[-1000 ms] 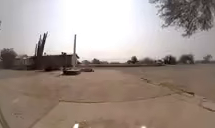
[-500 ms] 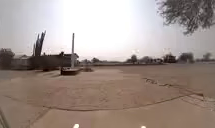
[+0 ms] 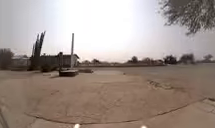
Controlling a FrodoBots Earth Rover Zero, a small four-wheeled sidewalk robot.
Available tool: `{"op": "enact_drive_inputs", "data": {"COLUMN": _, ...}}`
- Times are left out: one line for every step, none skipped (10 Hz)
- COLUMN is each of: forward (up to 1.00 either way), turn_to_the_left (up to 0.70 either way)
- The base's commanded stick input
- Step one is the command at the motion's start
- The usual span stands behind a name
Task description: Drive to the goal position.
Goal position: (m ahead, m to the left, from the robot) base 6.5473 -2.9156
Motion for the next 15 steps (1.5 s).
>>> {"op": "enact_drive_inputs", "data": {"forward": 0.7, "turn_to_the_left": 0.0}}
{"op": "enact_drive_inputs", "data": {"forward": 0.7, "turn_to_the_left": 0.0}}
{"op": "enact_drive_inputs", "data": {"forward": 0.7, "turn_to_the_left": 0.0}}
{"op": "enact_drive_inputs", "data": {"forward": 0.7, "turn_to_the_left": 0.0}}
{"op": "enact_drive_inputs", "data": {"forward": 0.7, "turn_to_the_left": 0.0}}
{"op": "enact_drive_inputs", "data": {"forward": 0.7, "turn_to_the_left": 0.0}}
{"op": "enact_drive_inputs", "data": {"forward": 0.7, "turn_to_the_left": 0.0}}
{"op": "enact_drive_inputs", "data": {"forward": 0.7, "turn_to_the_left": 0.0}}
{"op": "enact_drive_inputs", "data": {"forward": 0.7, "turn_to_the_left": 0.0}}
{"op": "enact_drive_inputs", "data": {"forward": 0.7, "turn_to_the_left": 0.0}}
{"op": "enact_drive_inputs", "data": {"forward": 0.7, "turn_to_the_left": 0.0}}
{"op": "enact_drive_inputs", "data": {"forward": 0.7, "turn_to_the_left": 0.0}}
{"op": "enact_drive_inputs", "data": {"forward": 0.7, "turn_to_the_left": 0.0}}
{"op": "enact_drive_inputs", "data": {"forward": 0.7, "turn_to_the_left": 0.0}}
{"op": "enact_drive_inputs", "data": {"forward": 0.7, "turn_to_the_left": 0.0}}
